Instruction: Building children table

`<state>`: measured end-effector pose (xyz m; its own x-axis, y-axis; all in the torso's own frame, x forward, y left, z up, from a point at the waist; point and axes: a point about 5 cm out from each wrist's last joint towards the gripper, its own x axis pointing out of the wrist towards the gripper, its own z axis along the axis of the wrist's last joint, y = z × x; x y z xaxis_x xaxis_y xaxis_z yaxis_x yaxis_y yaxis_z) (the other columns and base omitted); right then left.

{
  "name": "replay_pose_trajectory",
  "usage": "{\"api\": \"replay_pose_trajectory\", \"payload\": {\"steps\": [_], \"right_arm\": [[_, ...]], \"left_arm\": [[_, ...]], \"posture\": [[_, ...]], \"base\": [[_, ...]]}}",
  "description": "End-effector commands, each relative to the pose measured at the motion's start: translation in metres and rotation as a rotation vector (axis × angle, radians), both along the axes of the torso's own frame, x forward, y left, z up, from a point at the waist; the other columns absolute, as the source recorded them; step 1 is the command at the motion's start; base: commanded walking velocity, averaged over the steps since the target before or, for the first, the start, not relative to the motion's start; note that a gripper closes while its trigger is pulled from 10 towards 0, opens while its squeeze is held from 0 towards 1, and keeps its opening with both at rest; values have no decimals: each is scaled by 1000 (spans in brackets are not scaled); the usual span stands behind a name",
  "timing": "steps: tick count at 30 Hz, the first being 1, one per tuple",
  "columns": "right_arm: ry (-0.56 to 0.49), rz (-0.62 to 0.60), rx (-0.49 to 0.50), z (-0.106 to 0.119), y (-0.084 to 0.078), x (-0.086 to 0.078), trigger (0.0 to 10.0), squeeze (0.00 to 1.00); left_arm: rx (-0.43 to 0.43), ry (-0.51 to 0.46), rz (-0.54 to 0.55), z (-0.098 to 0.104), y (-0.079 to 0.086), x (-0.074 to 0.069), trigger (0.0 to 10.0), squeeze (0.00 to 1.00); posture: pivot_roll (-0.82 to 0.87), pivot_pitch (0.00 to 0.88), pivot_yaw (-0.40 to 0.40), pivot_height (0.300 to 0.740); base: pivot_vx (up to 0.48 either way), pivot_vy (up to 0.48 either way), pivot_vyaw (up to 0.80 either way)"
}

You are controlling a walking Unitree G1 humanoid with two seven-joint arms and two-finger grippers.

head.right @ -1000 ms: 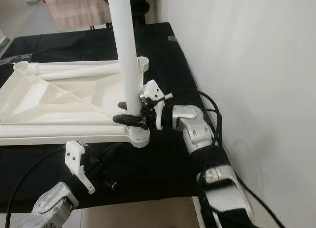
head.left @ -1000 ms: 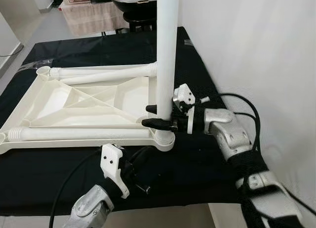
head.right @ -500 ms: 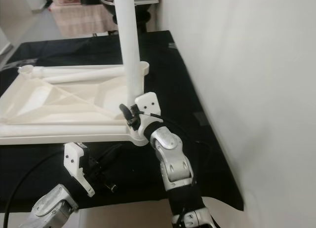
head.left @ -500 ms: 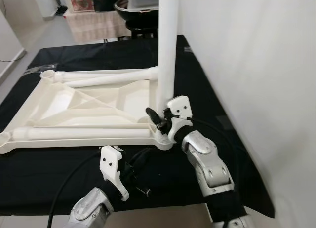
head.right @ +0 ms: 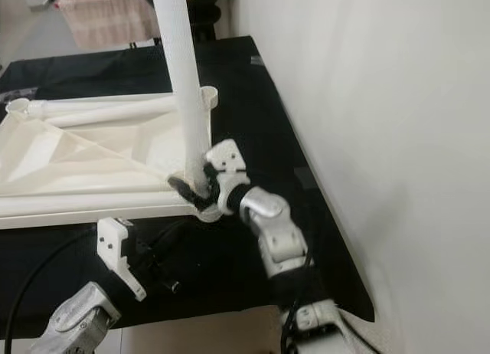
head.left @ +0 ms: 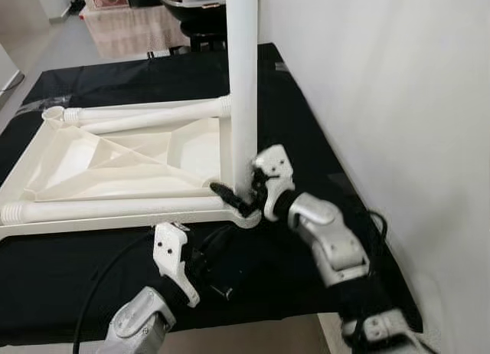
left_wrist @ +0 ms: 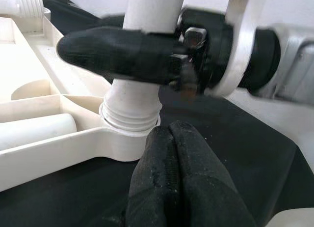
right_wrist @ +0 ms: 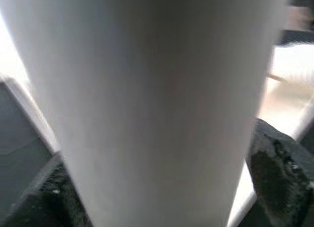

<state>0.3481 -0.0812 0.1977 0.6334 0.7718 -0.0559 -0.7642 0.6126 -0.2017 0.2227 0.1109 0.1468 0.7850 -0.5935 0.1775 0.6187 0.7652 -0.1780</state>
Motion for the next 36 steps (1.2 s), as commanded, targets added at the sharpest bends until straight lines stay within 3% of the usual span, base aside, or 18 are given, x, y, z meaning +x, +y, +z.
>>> {"api": "replay_pose_trajectory", "payload": {"steps": [1, 2, 5, 6, 9, 12, 17, 18, 19, 20, 28, 32, 35, 36], "right_arm": [[7, 39, -20, -1, -5, 4, 10000, 0], [7, 32, -46, 2, -13, 12, 10000, 0], [25, 32, -52, 4, -19, 18, 10000, 0], [60, 96, -55, 9, -24, 22, 10000, 0], [60, 96, -55, 9, -24, 22, 10000, 0], [122, 240, -60, 9, -29, 18, 10000, 0], [165, 305, -41, 6, -34, 15, 10000, 0], [176, 316, -32, 5, -36, 15, 3216, 0], [176, 316, -32, 5, -36, 15, 3216, 0], [185, 325, -23, 2, -38, 13, 0, 0], [194, 291, -9, -11, -46, 14, 0, 0], [178, 99, -16, -24, -47, 14, 0, 0], [238, -292, -80, -48, -44, 17, 0, 0], [251, -430, -63, -60, -32, 4, 0, 0]], "left_arm": [[19, 31, 4, -6, 3, -2, 10000, 0], [18, 31, 3, -6, 3, -2, 10000, 0], [17, 32, 3, -6, 3, -2, 10000, 0], [16, 32, 2, -6, 2, -3, 10000, 0], [16, 32, 2, -6, 2, -3, 10000, 0], [15, 34, 3, -6, 2, -4, 10000, 0], [15, 36, 1, -6, 2, -5, 10000, 0], [15, 36, 0, -6, 2, -5, 10000, 0], [15, 36, 0, -6, 2, -5, 10000, 0], [14, 37, -2, -6, 2, -5, 10000, 0], [14, 39, -6, -5, 2, -6, 10000, 0], [13, 40, -7, -4, 2, -6, 10000, 0], [15, 39, -5, -4, 4, -6, 10000, 0], [16, 38, -3, -4, 5, -6, 10000, 0]], "posture": [[-6, 168, 28, 740], [-6, 168, 28, 740], [-2, 168, 26, 740], [2, 171, 27, 740], [2, 171, 27, 740], [4, 178, 29, 740], [4, 181, 31, 740], [4, 181, 31, 740], [4, 181, 31, 740], [2, 186, 34, 740], [0, 192, 39, 740], [0, 196, 31, 740], [1, 197, 23, 740], [0, 197, 33, 740]], "base": [[0, 0, 0], [0, 0, 0], [0, 0, 0], [0, 0, 0], [0, 0, 0], [0, 0, 0], [0, 0, 0], [0, 0, 0], [0, 0, 0], [0, 0, 0], [0, 0, 0], [0, 0, 0], [0, 0, 0], [0, 0, 0]]}}
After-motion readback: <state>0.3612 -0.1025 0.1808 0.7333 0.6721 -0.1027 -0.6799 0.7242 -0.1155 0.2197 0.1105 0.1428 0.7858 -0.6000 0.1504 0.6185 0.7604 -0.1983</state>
